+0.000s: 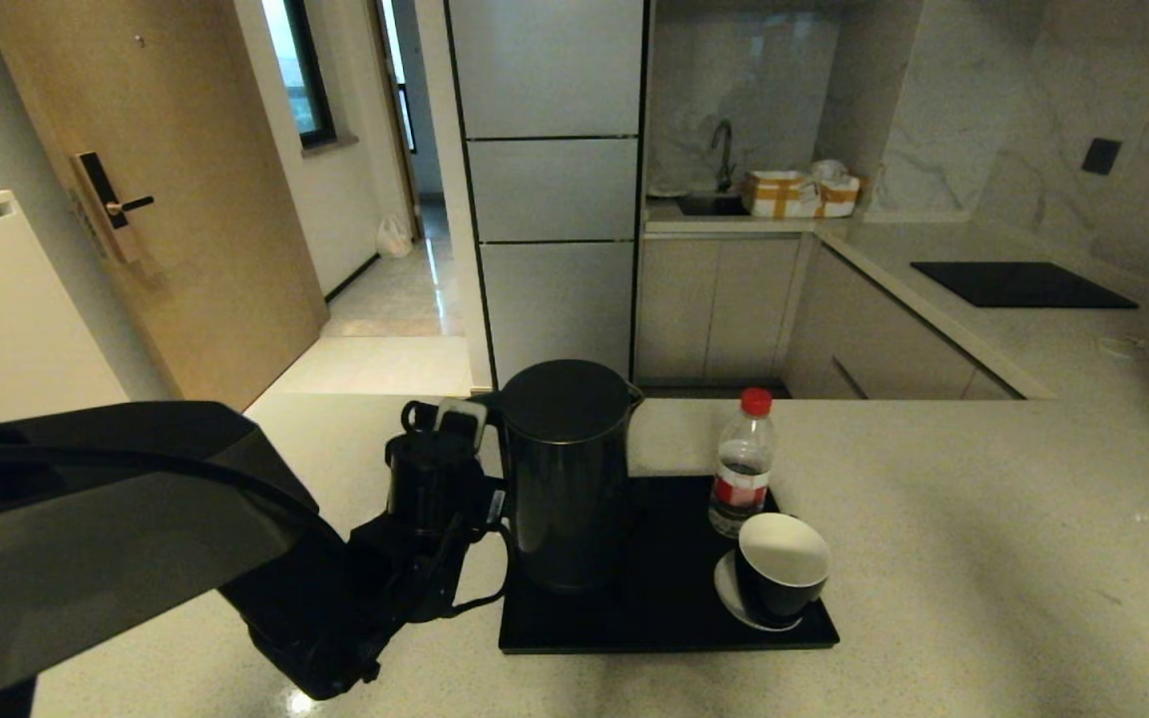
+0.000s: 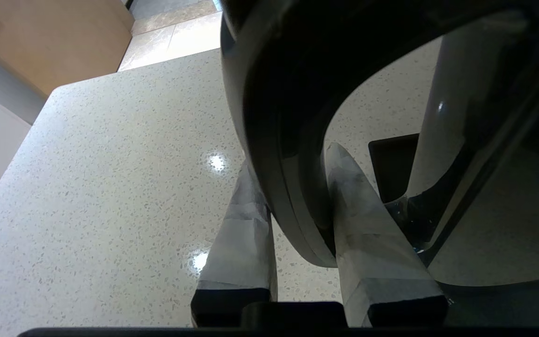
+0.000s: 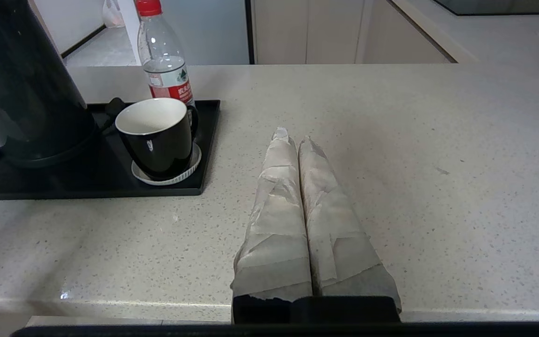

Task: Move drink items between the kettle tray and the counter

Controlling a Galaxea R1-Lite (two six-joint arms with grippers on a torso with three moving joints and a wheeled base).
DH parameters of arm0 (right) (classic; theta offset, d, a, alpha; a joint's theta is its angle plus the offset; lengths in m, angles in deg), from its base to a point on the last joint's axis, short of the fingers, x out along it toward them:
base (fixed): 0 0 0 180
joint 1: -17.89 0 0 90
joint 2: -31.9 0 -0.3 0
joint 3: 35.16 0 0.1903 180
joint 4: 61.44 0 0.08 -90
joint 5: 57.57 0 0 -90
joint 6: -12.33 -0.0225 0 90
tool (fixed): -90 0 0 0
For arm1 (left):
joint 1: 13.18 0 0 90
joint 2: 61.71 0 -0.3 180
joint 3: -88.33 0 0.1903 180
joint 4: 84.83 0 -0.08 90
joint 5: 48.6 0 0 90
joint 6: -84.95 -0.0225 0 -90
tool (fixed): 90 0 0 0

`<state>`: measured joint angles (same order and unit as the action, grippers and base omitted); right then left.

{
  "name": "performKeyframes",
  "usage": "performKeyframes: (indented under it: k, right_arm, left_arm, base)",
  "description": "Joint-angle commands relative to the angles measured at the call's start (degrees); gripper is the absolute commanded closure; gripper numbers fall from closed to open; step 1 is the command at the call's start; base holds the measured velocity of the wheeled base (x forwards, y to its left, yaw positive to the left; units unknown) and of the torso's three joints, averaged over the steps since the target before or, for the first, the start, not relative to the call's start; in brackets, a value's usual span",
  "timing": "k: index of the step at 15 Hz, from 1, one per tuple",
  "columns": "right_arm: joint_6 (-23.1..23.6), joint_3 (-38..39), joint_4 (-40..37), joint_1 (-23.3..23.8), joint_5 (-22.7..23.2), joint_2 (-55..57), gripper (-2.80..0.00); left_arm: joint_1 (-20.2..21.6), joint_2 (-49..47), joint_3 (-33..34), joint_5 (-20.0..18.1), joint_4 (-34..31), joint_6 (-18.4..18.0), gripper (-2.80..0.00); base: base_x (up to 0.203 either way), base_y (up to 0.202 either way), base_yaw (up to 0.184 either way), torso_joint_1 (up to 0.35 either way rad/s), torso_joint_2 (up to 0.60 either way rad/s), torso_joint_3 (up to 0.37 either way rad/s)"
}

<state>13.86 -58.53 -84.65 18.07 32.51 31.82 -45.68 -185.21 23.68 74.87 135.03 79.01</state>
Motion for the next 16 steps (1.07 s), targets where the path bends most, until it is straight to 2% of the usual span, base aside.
performKeyframes:
  k: [1, 12, 13, 16]
  right_arm:
    - [0.0, 0.0, 0.0, 0.0, 0.0, 0.0, 0.0]
    - [0.0, 0.0, 0.0, 0.0, 0.0, 0.0, 0.0]
    - [0.0, 0.0, 0.0, 0.0, 0.0, 0.0, 0.0]
    - [0.0, 0.0, 0.0, 0.0, 0.0, 0.0, 0.0]
  left_arm:
    - [0.0, -0.4, 0.1, 0.2, 0.4, 0.0, 0.0]
    - [-0.9, 0.1, 0.5, 1.0, 0.7, -0.2, 0.0]
    - [-0.9, 0.6, 0.9, 1.2, 0.3, -0.4, -2.8]
    - [-0.9, 0.7, 1.6, 1.5, 0.7, -0.4, -2.8]
  base:
    - [0.0, 0.0, 0.0, 0.0, 0.0, 0.0]
    - [0.0, 0.0, 0.0, 0.0, 0.0, 0.0]
    - [0.0, 0.0, 0.0, 0.0, 0.0, 0.0]
    - [0.0, 0.0, 0.0, 0.0, 0.0, 0.0]
